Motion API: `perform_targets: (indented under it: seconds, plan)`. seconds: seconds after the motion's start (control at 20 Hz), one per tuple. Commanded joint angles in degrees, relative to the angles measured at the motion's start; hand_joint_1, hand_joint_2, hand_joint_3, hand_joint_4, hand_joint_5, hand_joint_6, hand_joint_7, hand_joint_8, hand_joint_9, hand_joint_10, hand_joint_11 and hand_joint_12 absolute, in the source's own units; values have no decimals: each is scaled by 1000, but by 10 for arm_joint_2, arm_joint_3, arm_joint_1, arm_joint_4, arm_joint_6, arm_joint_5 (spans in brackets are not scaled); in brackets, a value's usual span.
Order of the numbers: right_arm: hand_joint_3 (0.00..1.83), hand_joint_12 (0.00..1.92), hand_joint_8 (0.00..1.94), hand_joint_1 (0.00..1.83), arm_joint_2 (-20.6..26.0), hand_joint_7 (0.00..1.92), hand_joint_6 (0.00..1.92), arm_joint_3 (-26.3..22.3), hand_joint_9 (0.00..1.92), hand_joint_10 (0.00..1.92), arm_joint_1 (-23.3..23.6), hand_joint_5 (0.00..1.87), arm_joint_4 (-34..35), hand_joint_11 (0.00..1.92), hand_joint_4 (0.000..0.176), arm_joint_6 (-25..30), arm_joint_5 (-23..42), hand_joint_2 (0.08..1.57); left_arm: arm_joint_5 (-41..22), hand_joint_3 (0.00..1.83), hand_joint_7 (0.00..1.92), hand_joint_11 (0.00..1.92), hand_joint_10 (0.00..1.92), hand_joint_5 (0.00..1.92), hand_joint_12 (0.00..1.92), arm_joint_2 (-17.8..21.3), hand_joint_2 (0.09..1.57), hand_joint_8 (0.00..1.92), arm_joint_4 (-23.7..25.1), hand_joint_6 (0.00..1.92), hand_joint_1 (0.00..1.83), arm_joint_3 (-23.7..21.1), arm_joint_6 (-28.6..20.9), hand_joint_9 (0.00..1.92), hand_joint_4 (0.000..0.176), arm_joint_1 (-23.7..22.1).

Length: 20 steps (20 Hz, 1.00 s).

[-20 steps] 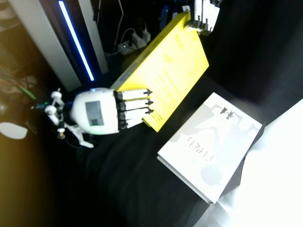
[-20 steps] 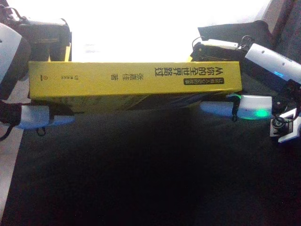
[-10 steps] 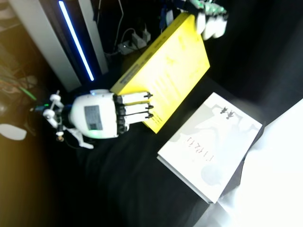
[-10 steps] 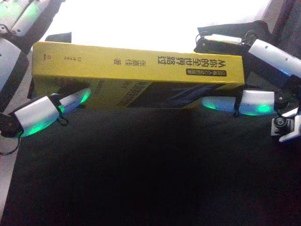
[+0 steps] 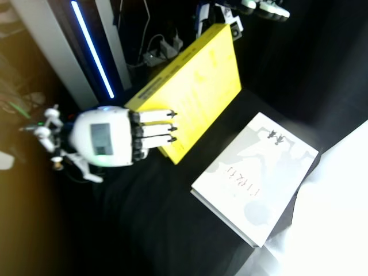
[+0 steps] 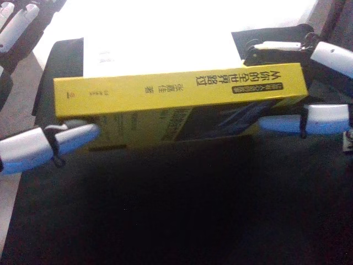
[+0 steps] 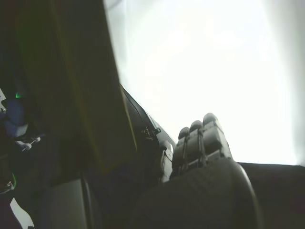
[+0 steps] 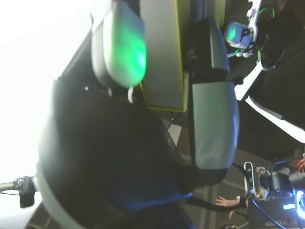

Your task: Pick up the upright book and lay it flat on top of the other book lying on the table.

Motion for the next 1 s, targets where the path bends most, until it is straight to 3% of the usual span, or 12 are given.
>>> perform_targets:
  seconds: [0.0,0.05,0.1,0.15,0.4,0.45,0.5,0.6,0.7,0.8,0.85,0.95]
  plan:
    - [0,1921,1941,1332,11,1406,1907,-3,1575,1921,10,1060,19,1628,0,2,75,1399,-88,0,0,0,0,0,0,8,903,0,-3,0,637,-1,0,0,176,2]
    - [0,1921,1941,1475,22,1424,1918,-9,1579,1921,15,1189,19,1636,0,2,84,1326,-89,0,0,0,0,0,0,9,893,0,-9,0,666,-3,0,0,176,6]
    - [0,1921,1941,1483,29,1412,1920,-12,1564,1921,19,1221,19,1625,131,2,91,1318,-89,0,0,0,0,0,0,9,877,0,-11,0,660,-3,0,0,176,7]
    - [0,1921,1941,1520,34,1431,1921,-14,1567,1921,21,1241,19,1633,167,2,94,1297,-89,0,0,0,0,0,0,9,890,0,-12,0,664,-3,0,0,176,9]
    - [0,1921,1941,1617,47,1648,1921,-19,1787,1921,52,1396,18,1830,176,-7,101,1296,-83,0,0,0,0,0,0,8,906,0,-28,0,680,-2,0,0,176,19]
    - [0,1921,1941,1228,48,1574,1921,-19,1719,1921,58,1359,18,1763,176,-11,101,1439,-79,0,0,0,0,0,0,8,900,0,-31,0,665,-2,0,0,171,19]
    - [0,1921,1941,1140,50,1550,1921,-20,1717,1921,66,1326,16,1772,176,-15,101,1481,-74,0,0,0,0,0,0,7,889,0,-33,0,651,-1,0,0,173,19]
    - [0,1921,1941,1322,51,1602,1921,-20,1802,1921,82,1329,13,1865,176,-28,101,1445,-66,4,0,0,0,0,0,3,933,0,-37,0,697,2,0,0,136,19]
    - [0,1921,1941,1049,51,1624,1921,-18,1821,1921,96,1351,13,1884,176,-42,100,1366,-60,14,0,0,0,0,0,1,961,0,-37,0,679,3,0,0,139,19]
    - [0,1921,1941,1036,51,1625,1921,-7,1822,1921,103,1352,13,1885,176,-43,90,1358,-58,23,0,0,0,0,0,0,988,0,-37,0,675,3,0,0,138,19]
    - [0,1921,1941,1035,51,1625,1921,-2,1822,1921,103,1352,13,1885,176,-45,85,1357,-57,18,0,0,0,0,0,-1,984,0,-37,0,654,4,0,0,159,19]
    - [0,1921,1941,1035,45,1625,1921,9,1822,1921,115,1352,13,1884,176,-46,85,1357,-57,16,0,0,0,0,0,-4,991,0,-36,0,706,5,0,0,153,19]
